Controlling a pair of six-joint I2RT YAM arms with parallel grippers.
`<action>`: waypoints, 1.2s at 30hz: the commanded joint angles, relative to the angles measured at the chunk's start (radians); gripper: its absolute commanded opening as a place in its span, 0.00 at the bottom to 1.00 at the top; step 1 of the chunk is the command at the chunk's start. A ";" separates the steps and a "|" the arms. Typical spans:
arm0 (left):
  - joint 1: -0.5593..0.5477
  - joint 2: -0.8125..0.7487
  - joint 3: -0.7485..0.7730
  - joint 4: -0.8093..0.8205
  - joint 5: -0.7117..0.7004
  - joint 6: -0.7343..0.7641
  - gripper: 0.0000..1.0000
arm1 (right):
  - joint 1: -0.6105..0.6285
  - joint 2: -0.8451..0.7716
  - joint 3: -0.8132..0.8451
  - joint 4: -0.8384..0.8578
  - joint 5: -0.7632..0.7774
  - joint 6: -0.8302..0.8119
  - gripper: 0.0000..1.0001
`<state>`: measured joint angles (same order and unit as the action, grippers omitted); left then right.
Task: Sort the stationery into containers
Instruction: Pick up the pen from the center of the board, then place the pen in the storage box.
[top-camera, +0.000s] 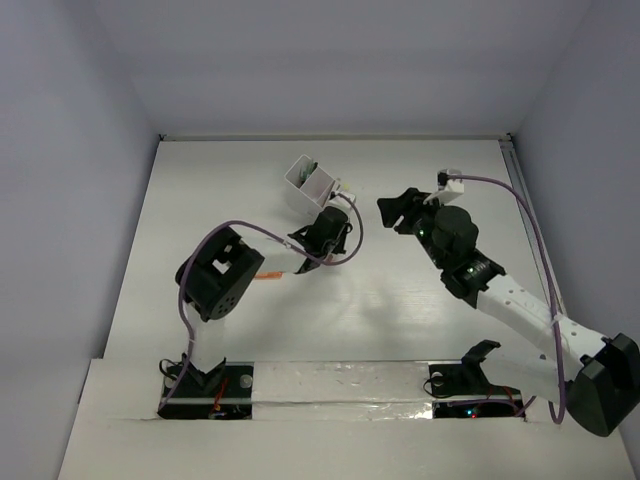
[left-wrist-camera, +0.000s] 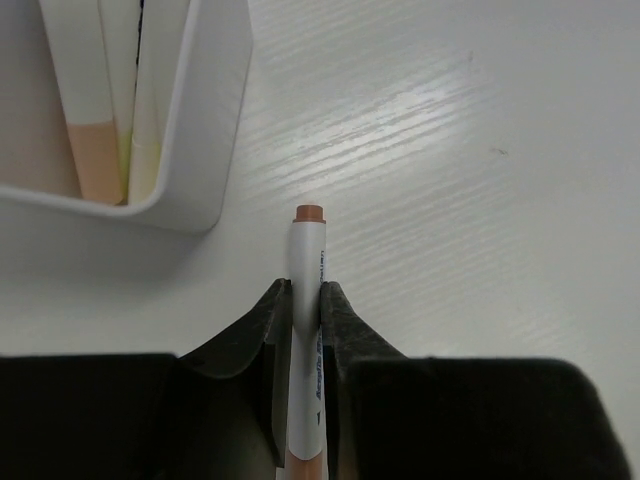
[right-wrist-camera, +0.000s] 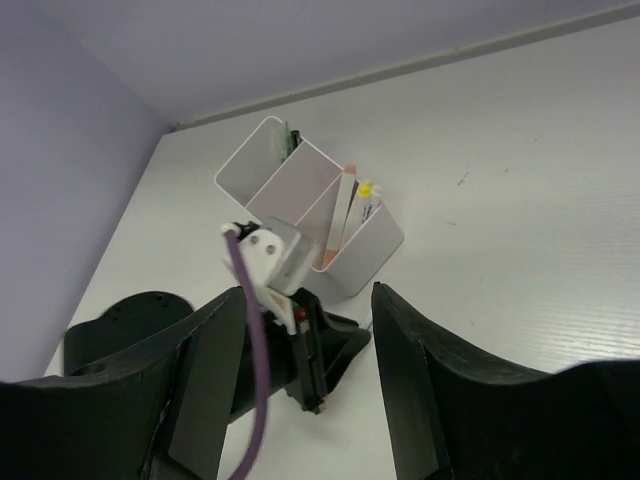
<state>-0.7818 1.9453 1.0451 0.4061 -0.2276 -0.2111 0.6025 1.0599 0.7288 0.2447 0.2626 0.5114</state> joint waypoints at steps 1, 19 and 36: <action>-0.010 -0.188 -0.033 0.046 0.050 -0.040 0.00 | 0.003 -0.060 -0.029 -0.008 0.047 -0.016 0.59; 0.130 -0.070 0.202 0.384 0.059 -0.017 0.00 | 0.003 -0.112 -0.108 -0.002 0.029 -0.014 0.58; 0.181 0.043 0.225 0.510 0.074 0.044 0.00 | 0.003 -0.060 -0.127 0.041 0.030 -0.007 0.58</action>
<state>-0.6079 1.9667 1.2335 0.8394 -0.1715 -0.1867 0.6025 1.0035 0.6056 0.2199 0.2878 0.5095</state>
